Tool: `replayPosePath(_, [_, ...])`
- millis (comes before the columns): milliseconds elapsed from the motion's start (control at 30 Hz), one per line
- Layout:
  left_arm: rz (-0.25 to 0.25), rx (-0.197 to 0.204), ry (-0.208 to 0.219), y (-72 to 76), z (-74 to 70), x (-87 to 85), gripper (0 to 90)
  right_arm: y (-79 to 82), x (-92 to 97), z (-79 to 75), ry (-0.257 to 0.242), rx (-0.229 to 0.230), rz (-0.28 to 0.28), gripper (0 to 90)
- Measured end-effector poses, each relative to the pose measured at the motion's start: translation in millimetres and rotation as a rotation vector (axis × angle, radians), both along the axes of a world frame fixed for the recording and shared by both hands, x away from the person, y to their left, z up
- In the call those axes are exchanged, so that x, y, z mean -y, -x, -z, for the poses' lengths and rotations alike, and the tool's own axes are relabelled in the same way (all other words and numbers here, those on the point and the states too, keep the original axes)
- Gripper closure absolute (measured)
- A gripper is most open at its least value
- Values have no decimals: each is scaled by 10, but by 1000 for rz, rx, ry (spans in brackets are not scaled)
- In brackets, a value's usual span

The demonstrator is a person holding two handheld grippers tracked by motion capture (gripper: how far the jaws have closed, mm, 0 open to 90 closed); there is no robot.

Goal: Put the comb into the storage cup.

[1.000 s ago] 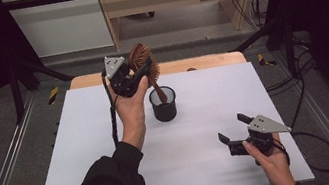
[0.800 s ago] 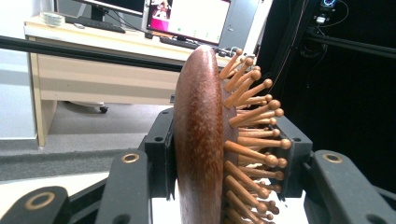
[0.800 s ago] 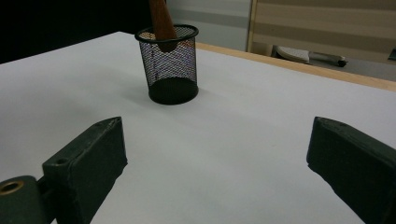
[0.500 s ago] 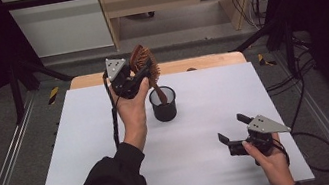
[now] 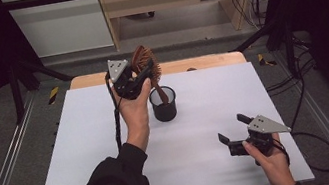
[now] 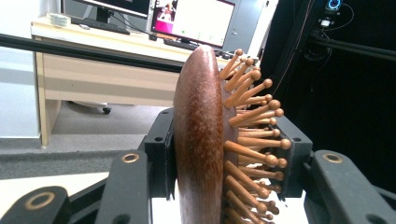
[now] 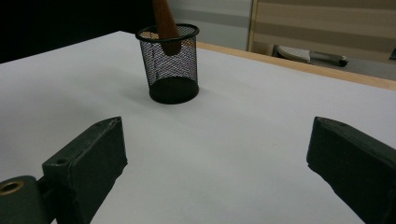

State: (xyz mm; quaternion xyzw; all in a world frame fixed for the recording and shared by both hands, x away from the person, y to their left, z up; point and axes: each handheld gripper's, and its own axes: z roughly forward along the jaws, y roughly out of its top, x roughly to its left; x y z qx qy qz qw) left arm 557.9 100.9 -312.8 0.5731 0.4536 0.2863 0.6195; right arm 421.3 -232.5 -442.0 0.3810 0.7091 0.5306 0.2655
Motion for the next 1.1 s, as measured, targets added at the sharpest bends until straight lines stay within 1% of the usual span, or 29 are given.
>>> replayPosePath(167, [2, -4, 11, 3, -5, -3, 508, 8, 0, -4, -3, 4, 3, 51])
replayPosePath(300, [-9, 4, 7, -5, -2, 0, 509, 0, 1, -2, -4, -1, 2, 51])
replayPosePath(500, [-20, 14, -3, 2, 15, 31, 508, 4, 6, -5, -4, 5, 0, 51])
replayPosePath(600, [-29, 13, 3, 13, 30, 32, 509, 5, 2, -6, -5, 7, 0, 51])
replayPosePath(767, [-39, 13, -5, 25, 64, 43, 508, 4, 3, -7, -7, 5, -1, 51])
replayPosePath(1100, [-44, 2, 0, 28, 127, 59, 508, 5, 11, -12, -12, 3, -1, 51])
